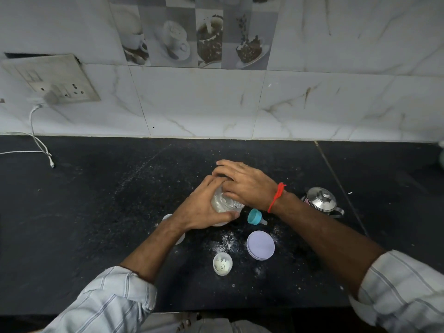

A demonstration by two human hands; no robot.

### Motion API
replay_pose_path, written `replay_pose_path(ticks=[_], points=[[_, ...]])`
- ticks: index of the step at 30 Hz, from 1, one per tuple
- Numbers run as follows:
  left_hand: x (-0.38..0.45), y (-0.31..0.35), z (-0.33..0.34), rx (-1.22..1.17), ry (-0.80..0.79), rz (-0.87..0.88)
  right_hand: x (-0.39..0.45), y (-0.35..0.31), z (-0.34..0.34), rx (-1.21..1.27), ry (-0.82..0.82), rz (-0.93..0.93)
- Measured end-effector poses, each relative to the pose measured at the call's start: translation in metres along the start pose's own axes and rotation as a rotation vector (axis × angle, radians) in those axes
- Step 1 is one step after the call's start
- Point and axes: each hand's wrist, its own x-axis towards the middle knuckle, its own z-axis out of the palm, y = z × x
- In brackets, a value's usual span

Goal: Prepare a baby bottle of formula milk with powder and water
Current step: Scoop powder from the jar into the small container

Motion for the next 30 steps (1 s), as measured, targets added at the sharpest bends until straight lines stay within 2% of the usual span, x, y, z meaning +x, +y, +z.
replay_pose_path(ticks=[3, 8, 11, 14, 17, 20, 23, 26, 30], points=[[0.004, 0.006, -0.003, 0.038, -0.001, 0.018, 0.004, 0.003, -0.01, -0.163, -0.027, -0.095], [0.006, 0.011, -0.007, 0.049, 0.015, 0.013, 0.007, 0.008, -0.028, -0.23, -0.161, -0.163], [0.005, 0.009, -0.006, 0.046, 0.023, -0.003, 0.013, 0.002, -0.043, -0.124, -0.371, -0.075], [0.003, 0.005, -0.006, 0.036, 0.051, 0.004, 0.014, -0.002, -0.053, 0.179, -0.536, 0.117], [0.001, 0.004, -0.004, 0.033, 0.075, 0.026, 0.014, -0.002, -0.052, 0.516, -0.485, 0.347], [0.0, 0.006, -0.005, 0.047, 0.133, 0.04, 0.01, 0.001, -0.048, 0.939, -0.346, 0.702], [-0.001, 0.008, -0.007, 0.014, 0.224, 0.033, 0.003, 0.005, -0.048, 1.09, -0.237, 0.95], [-0.002, 0.007, -0.006, -0.008, 0.282, 0.031, -0.005, 0.007, -0.047, 1.111, -0.198, 1.006], [-0.003, 0.006, -0.003, -0.023, 0.293, 0.026, -0.009, 0.009, -0.049, 1.065, -0.18, 0.975]])
